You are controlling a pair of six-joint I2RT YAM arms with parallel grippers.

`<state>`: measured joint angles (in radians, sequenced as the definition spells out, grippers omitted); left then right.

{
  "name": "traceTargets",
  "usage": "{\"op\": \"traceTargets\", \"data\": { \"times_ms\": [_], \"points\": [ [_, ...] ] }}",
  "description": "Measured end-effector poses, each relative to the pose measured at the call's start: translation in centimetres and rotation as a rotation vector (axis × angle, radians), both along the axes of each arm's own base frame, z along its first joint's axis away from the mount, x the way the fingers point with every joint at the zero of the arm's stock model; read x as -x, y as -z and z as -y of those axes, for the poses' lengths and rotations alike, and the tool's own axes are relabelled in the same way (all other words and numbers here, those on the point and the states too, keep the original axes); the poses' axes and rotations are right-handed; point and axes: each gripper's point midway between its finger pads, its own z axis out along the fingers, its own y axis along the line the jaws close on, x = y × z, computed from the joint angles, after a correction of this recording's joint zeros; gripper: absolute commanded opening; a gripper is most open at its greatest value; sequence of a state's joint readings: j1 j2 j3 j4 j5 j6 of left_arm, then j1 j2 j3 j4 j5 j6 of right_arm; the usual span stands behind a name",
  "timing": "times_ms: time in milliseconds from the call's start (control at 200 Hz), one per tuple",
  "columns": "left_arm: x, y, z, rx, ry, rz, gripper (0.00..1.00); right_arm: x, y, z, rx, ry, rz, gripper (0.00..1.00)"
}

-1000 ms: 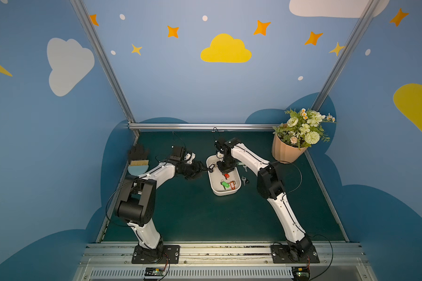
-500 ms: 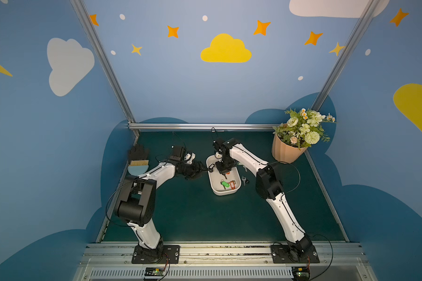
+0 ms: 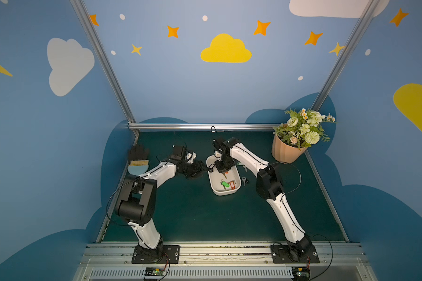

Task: Take the keys out of the storage box
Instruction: Pick up the key from the storage box, then place the key at the center of the board.

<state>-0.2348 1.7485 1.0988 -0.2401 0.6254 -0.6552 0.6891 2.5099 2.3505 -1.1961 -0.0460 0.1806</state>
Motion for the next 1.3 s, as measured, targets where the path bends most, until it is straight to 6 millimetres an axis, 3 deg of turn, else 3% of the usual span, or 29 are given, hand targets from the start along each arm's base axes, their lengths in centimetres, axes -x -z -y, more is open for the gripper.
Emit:
{"op": "traceTargets", "data": {
  "times_ms": [586,896,1106,1302],
  "points": [
    [-1.2,2.0,1.6,-0.061,0.013,-0.043,0.39,0.1,-7.6,0.1,-0.082,0.003,0.102,0.00],
    [-1.4,3.0,1.0,-0.116,0.009,-0.070,0.28,0.6,-13.9,0.9,-0.145,0.007,0.199,0.00],
    [-1.6,2.9,0.8,-0.142,0.009,-0.062,0.28,1.1,-18.6,3.3,-0.153,0.053,0.294,0.00],
    [-1.9,2.9,0.7,-0.159,0.017,-0.057,0.27,2.2,-20.3,7.0,-0.108,0.101,0.312,0.00]
  ]
}}
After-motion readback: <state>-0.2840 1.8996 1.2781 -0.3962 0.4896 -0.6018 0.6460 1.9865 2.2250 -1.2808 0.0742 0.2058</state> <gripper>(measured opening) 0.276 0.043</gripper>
